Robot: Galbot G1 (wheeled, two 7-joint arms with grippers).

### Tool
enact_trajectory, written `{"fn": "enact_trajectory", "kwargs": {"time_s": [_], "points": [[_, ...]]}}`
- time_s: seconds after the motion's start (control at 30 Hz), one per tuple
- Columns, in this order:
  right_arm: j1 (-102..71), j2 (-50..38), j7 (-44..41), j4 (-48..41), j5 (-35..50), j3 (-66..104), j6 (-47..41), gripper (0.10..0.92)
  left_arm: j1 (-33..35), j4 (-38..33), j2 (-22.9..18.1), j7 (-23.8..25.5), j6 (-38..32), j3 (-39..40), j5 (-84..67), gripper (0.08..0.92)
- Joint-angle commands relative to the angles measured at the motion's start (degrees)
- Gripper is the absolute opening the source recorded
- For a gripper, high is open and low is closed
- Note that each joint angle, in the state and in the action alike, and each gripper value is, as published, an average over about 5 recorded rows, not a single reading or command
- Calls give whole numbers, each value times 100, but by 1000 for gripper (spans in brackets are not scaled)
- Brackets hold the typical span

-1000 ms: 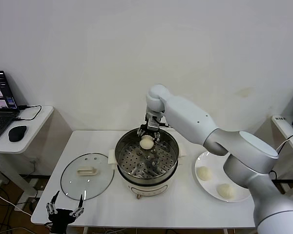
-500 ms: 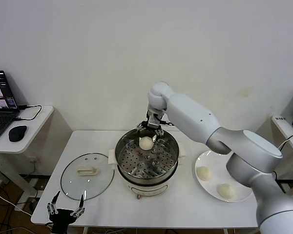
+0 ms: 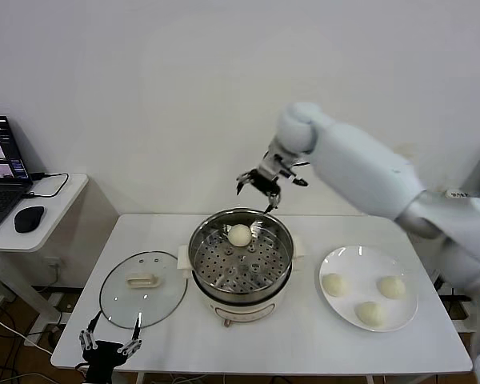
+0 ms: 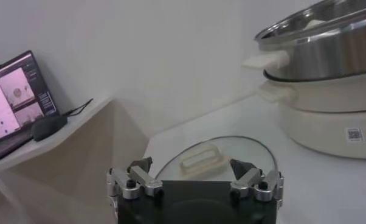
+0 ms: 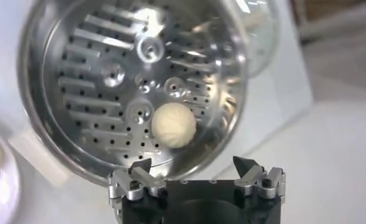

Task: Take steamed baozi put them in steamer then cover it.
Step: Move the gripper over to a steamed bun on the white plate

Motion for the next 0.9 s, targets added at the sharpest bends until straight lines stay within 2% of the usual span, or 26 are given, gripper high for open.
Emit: {"fn": "enact_trajectory", "kwargs": {"time_s": [0.03,0.23,0.4,0.7,0.9], "points": [[109,-1865,-71,1098,1034,7,-2386,822,10,-130,73,64,114,16,-234,823],[-340,-2741,-47,1451,730,98,-2489,823,-34,-154,120,111,167,63,-284,823],[-1014,-3061,-3,1642,206,421,-2331,823,-15,-144,140,122,176,82,-279,823],[-2537,-2911,139,1497,-597,982,-2037,822,25,-96,105,134,183,29,-263,823],[-3115,-2612,383,1210,-801,1247,-1889,823,-11,17,69,140,182,-12,-242,823]]}}
